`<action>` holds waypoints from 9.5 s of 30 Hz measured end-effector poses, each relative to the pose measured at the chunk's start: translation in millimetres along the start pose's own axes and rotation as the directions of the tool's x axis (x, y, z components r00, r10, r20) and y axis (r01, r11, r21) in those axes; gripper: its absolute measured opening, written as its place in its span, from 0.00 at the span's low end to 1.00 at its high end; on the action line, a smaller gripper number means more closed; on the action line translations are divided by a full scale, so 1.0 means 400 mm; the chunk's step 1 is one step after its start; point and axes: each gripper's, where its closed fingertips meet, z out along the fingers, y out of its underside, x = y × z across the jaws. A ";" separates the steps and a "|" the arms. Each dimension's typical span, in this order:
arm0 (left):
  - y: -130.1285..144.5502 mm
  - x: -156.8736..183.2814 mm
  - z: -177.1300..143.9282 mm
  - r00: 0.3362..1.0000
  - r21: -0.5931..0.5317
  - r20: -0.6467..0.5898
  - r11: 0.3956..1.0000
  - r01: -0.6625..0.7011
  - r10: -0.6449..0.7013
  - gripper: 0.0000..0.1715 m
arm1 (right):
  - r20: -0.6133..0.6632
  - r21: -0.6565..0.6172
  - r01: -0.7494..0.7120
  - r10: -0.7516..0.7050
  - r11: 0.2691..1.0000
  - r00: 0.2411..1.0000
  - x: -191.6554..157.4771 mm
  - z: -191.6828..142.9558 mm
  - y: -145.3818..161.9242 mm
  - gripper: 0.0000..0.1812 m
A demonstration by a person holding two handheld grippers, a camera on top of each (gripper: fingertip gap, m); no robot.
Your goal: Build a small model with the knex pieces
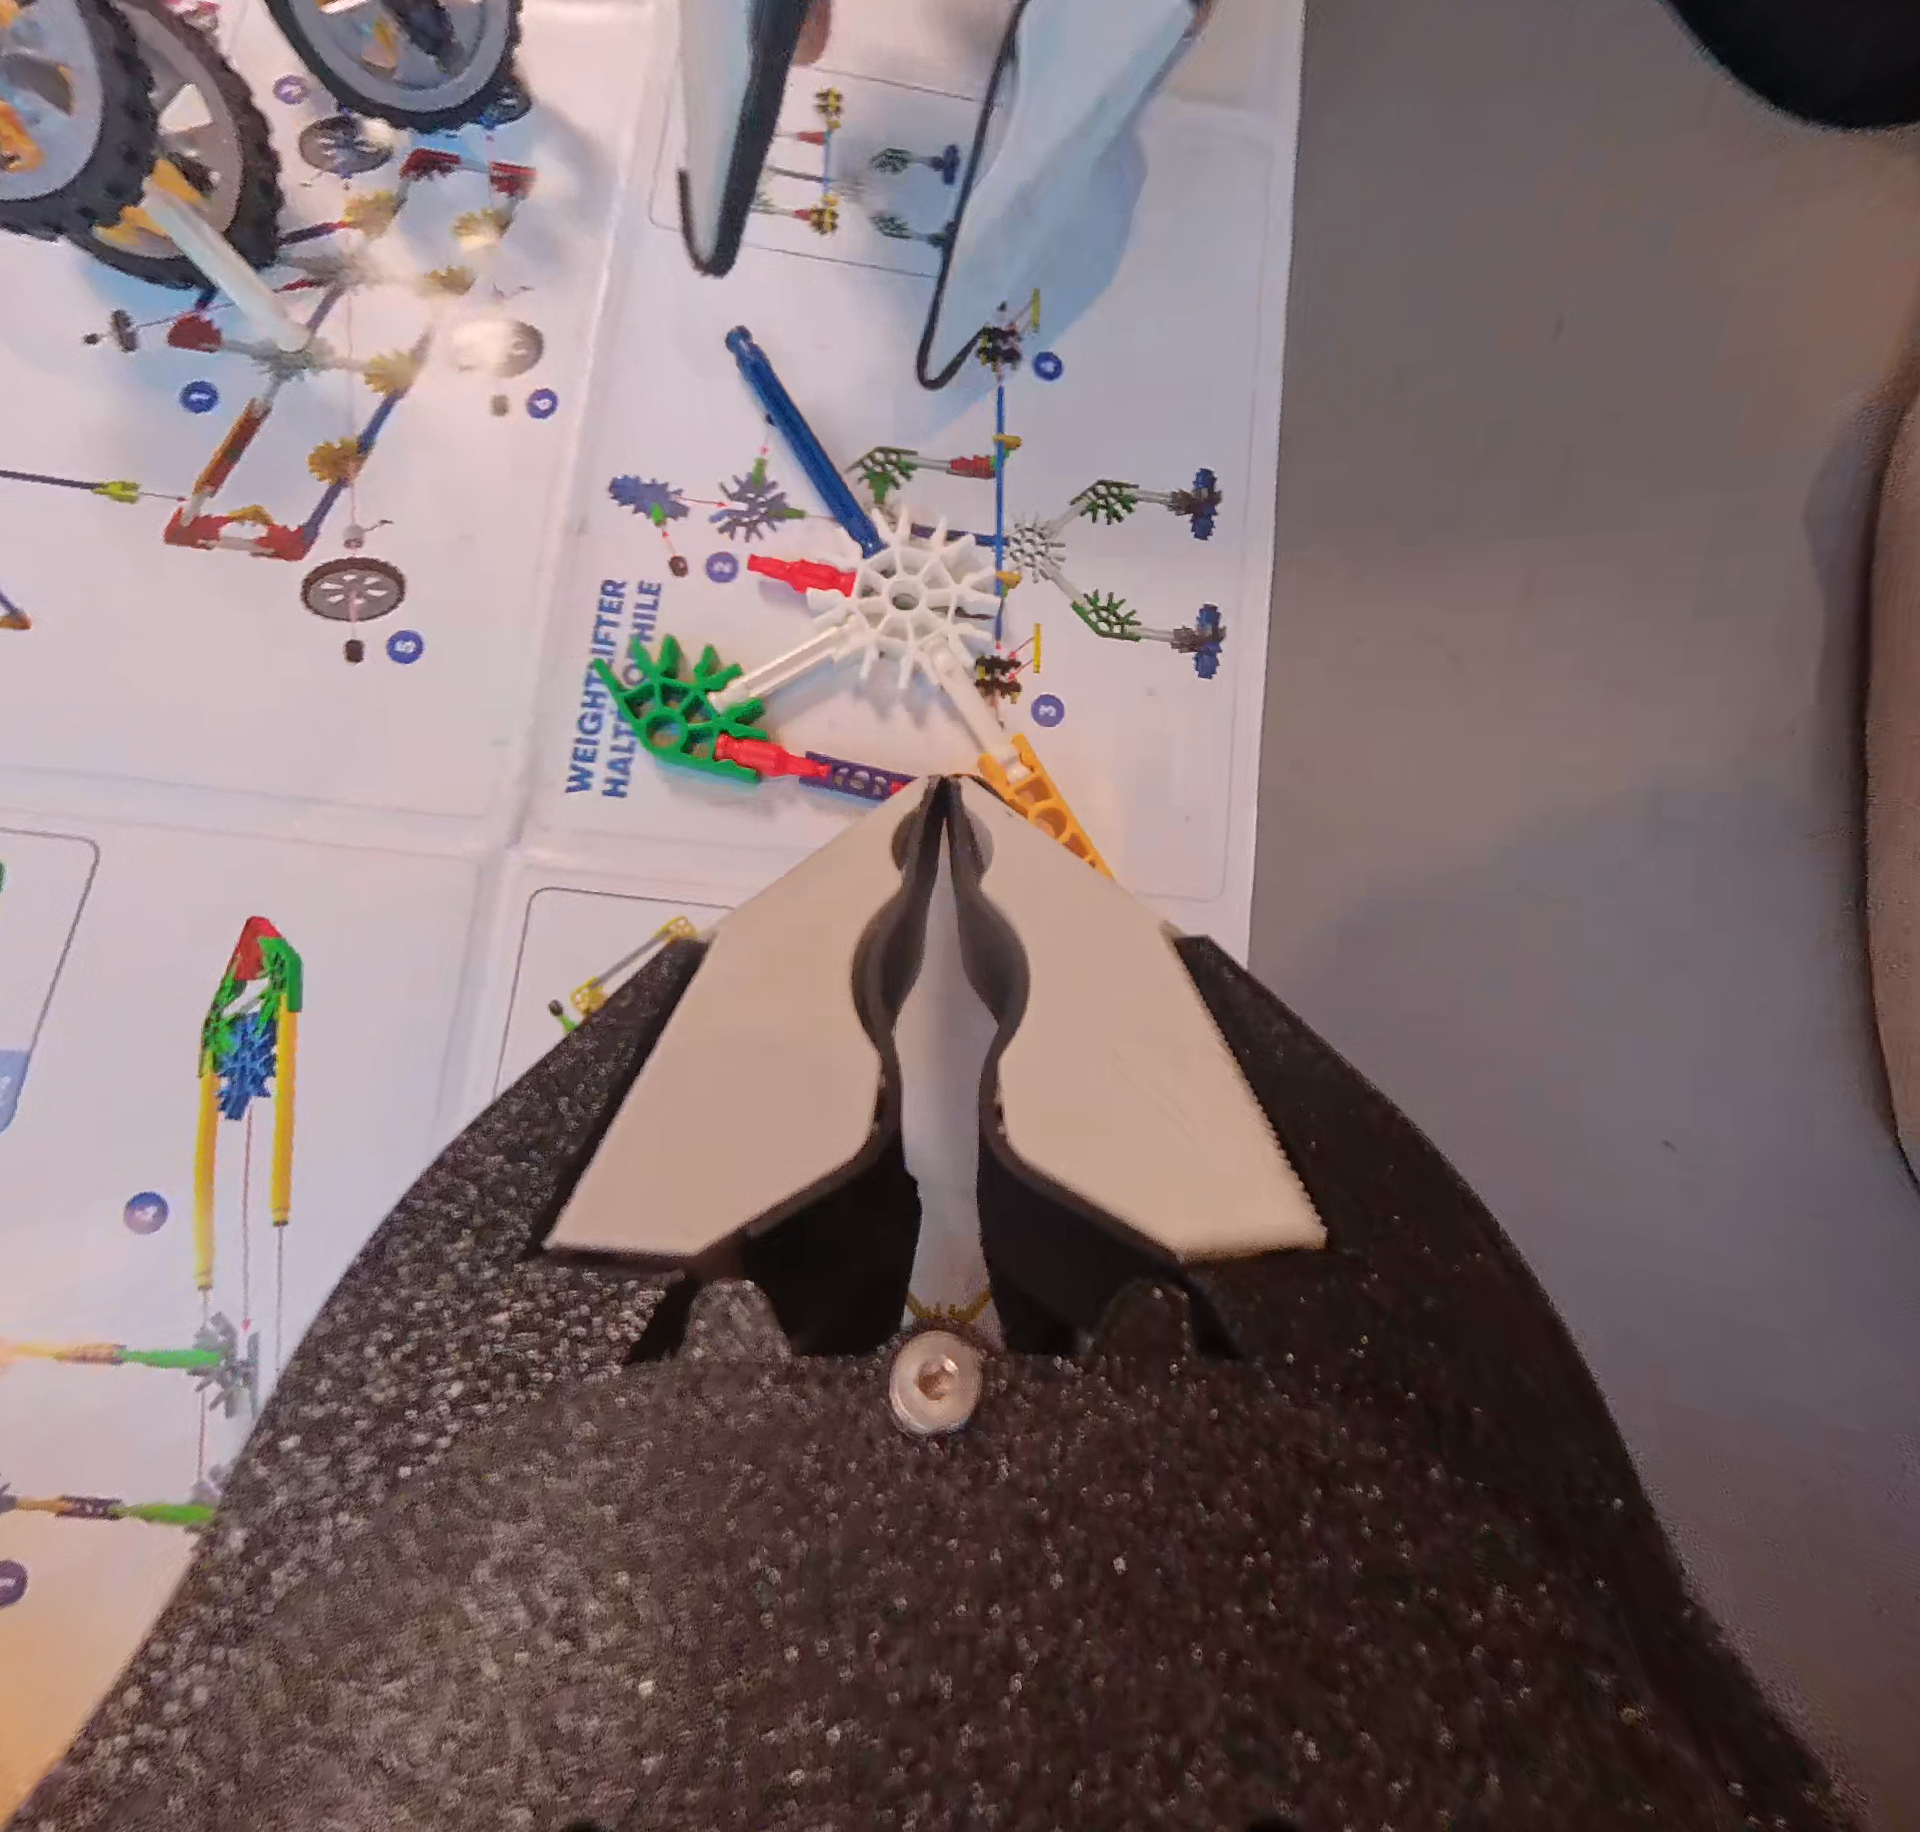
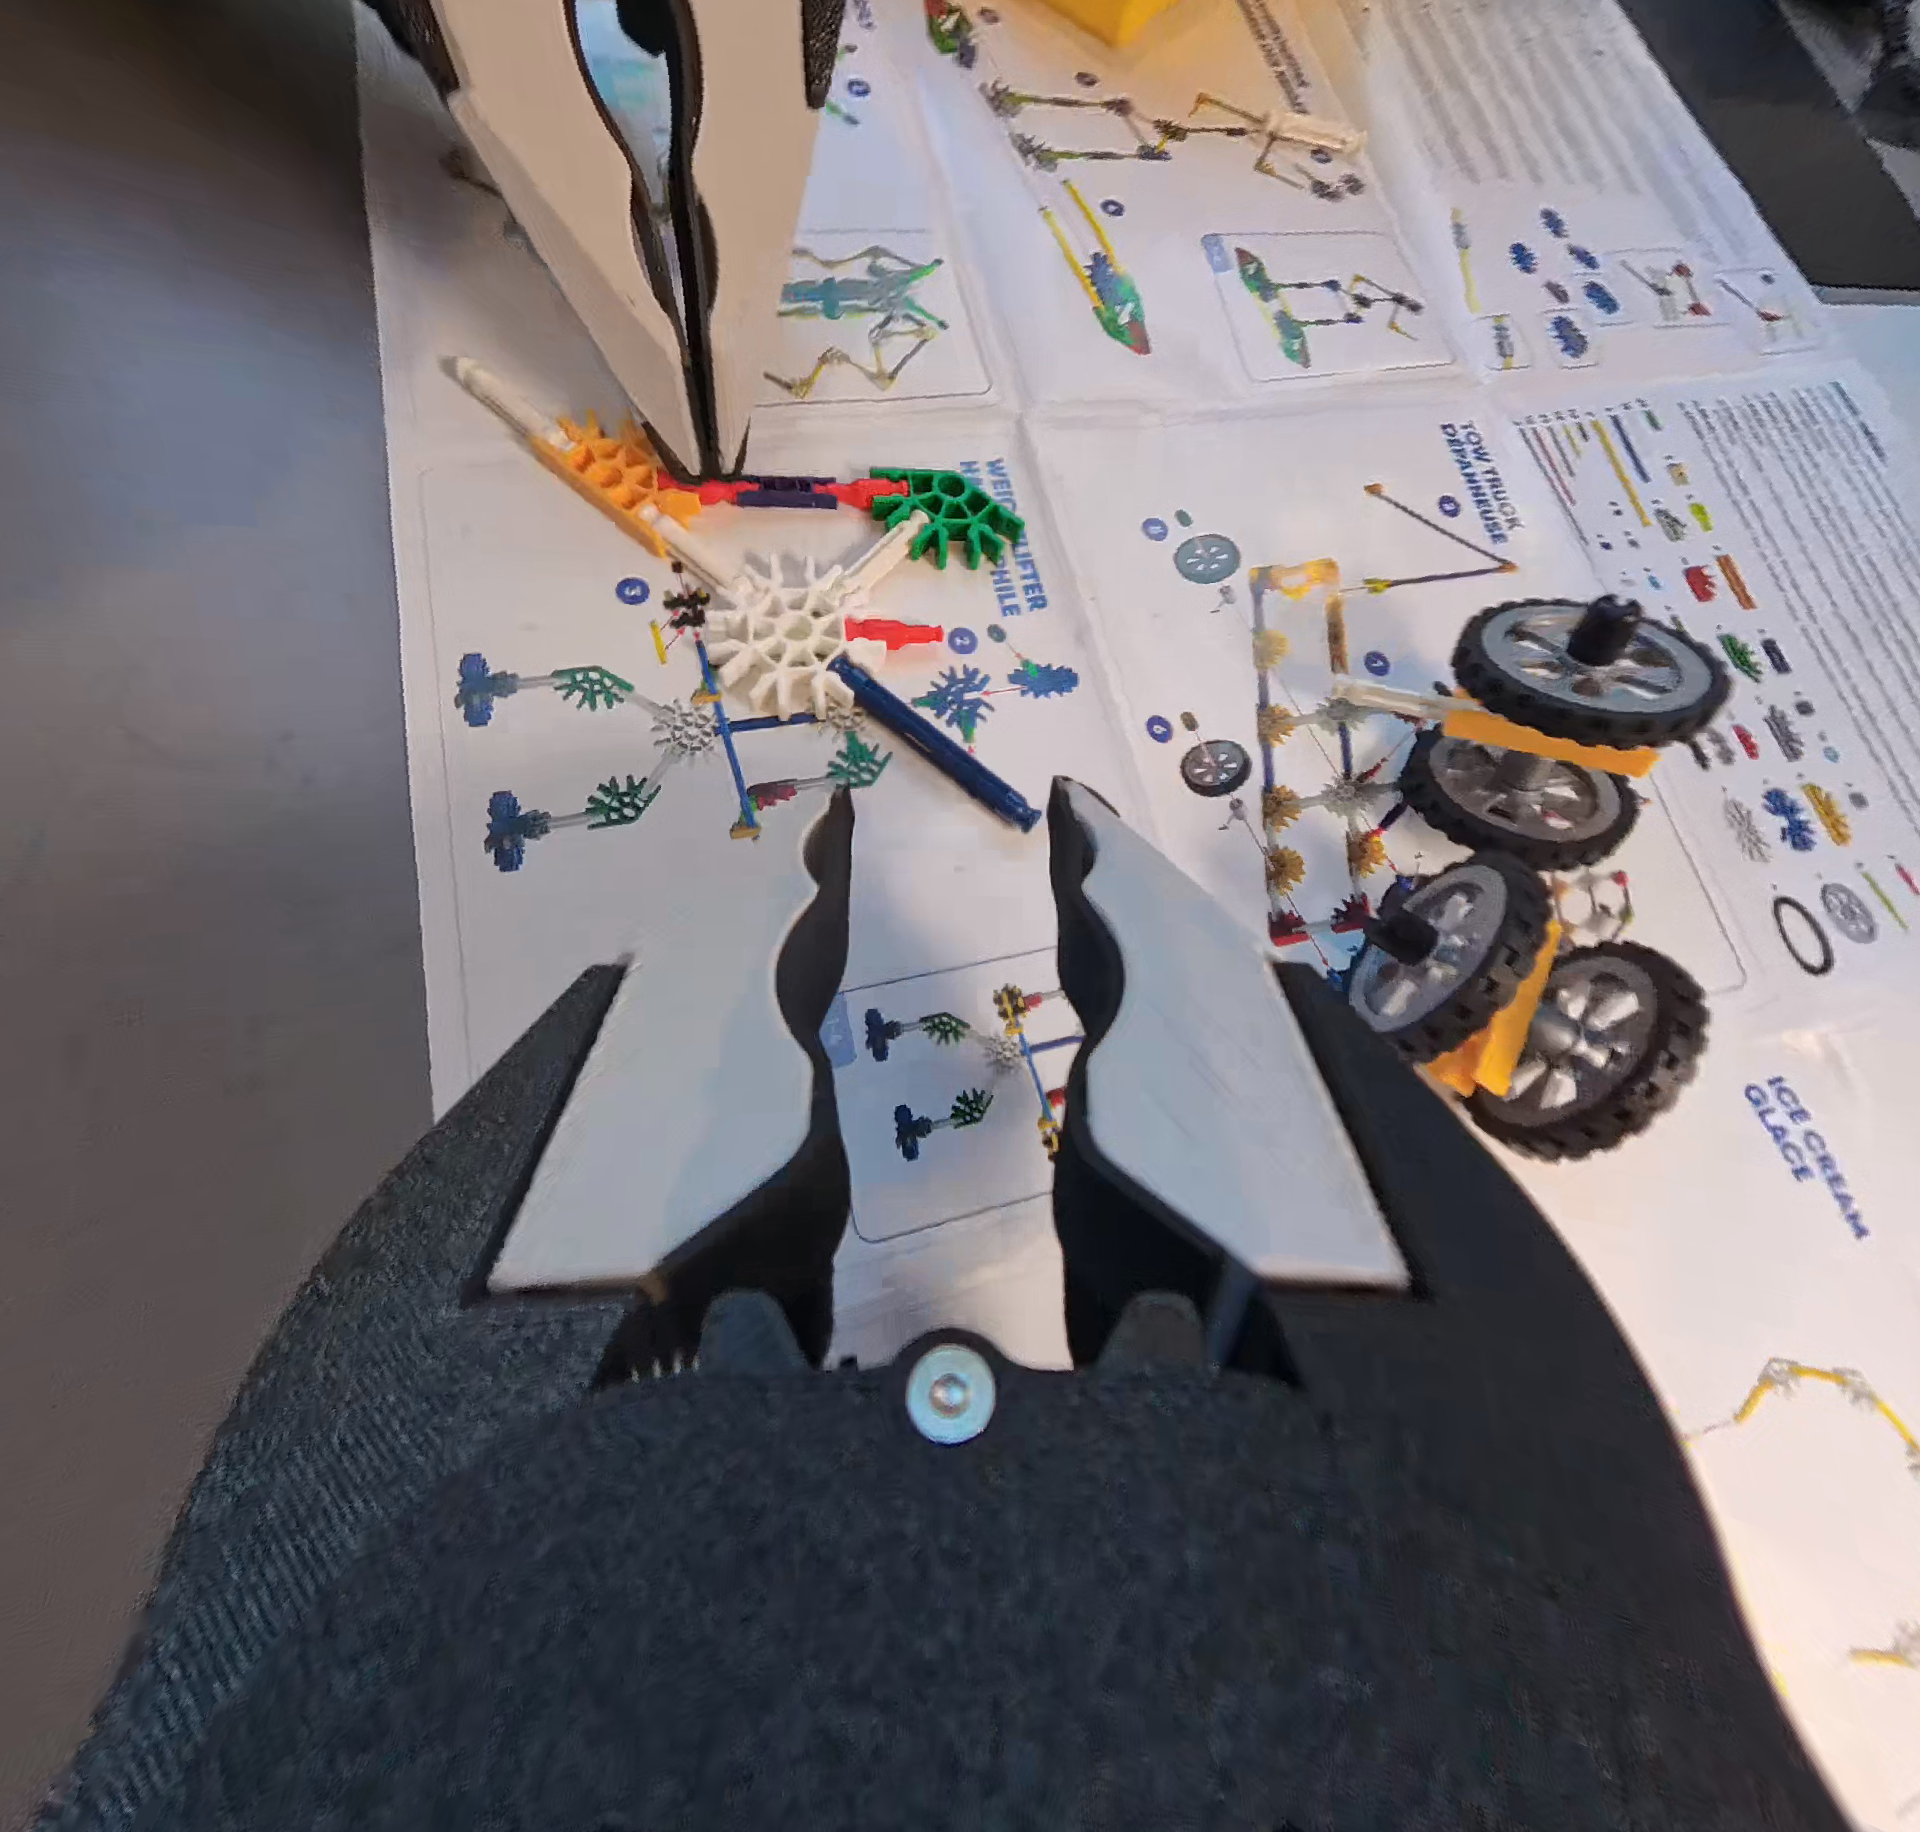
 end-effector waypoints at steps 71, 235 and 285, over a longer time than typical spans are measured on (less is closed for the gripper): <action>-0.202 -0.108 -0.185 0.789 0.265 0.611 0.923 -0.280 0.064 0.02 | 0.454 0.346 -0.601 0.433 0.720 0.779 -0.046 -0.120 -0.232 0.27; 0.004 -0.181 -0.231 0.906 0.197 0.289 0.946 0.258 -0.308 0.22 | -0.080 0.139 -0.092 0.104 0.986 0.991 0.032 -0.014 -0.108 0.21; -0.088 -0.098 -0.109 0.982 0.316 0.190 0.947 -0.060 -0.001 0.06 | 0.375 -0.228 0.076 0.015 0.971 0.927 -0.464 0.060 -0.108 0.18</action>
